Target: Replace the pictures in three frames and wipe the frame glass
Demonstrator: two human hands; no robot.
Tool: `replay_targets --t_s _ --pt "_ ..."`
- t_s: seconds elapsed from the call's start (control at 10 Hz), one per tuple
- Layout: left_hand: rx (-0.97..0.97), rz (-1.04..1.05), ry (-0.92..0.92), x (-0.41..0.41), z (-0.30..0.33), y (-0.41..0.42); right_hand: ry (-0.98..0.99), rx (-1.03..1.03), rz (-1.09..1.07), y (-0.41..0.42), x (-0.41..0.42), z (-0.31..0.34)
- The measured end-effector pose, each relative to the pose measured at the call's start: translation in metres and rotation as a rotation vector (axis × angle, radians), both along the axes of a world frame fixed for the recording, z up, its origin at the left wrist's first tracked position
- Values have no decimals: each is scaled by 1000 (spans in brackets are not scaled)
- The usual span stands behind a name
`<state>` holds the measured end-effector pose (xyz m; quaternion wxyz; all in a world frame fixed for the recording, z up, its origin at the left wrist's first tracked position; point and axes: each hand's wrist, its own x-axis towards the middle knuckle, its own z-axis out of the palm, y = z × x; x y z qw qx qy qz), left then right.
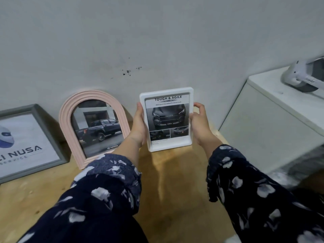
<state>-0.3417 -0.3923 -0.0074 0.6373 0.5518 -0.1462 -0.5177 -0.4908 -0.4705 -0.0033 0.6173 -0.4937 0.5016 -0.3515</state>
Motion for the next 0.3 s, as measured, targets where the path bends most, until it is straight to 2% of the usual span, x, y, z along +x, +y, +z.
replay_targets --t_s 0.1,0.3 --pt "16 0 14 -1 -10 3 -19 19 13 3 2 -10" --pt "31 -7 -124 -11 0 18 -22 12 -10 7 3 -11"
